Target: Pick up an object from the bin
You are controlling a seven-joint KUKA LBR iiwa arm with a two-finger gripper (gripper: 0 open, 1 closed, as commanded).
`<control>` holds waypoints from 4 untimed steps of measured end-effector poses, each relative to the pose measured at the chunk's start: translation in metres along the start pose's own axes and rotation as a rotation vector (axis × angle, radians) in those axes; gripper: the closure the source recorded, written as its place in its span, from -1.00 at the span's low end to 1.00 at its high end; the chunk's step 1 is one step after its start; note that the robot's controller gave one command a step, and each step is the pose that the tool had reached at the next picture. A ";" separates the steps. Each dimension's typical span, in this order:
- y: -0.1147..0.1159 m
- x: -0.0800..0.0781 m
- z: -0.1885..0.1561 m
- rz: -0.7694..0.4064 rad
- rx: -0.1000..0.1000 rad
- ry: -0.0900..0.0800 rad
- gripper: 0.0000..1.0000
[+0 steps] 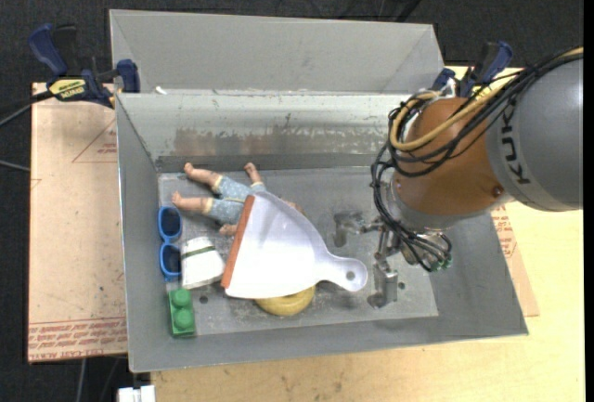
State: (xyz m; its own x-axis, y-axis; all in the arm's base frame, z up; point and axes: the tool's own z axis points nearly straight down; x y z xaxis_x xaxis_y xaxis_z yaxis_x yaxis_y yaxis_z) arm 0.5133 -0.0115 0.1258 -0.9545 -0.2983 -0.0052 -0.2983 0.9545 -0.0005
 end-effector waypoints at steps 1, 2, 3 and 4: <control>0.011 0.001 0.051 0.067 -0.003 0.005 -1.00; 0.024 -0.005 0.056 0.056 -0.001 -0.001 1.00; 0.024 -0.005 0.056 0.056 -0.001 -0.001 1.00; 0.025 -0.004 0.054 0.056 -0.001 0.002 1.00</control>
Offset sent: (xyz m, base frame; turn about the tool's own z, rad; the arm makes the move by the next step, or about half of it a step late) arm -0.0023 0.0241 -0.0558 0.0576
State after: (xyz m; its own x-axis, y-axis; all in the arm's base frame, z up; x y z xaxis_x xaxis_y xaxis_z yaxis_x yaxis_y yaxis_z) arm 0.5105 0.0134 0.0717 -0.9696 -0.2447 -0.0034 -0.2447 0.9696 0.0010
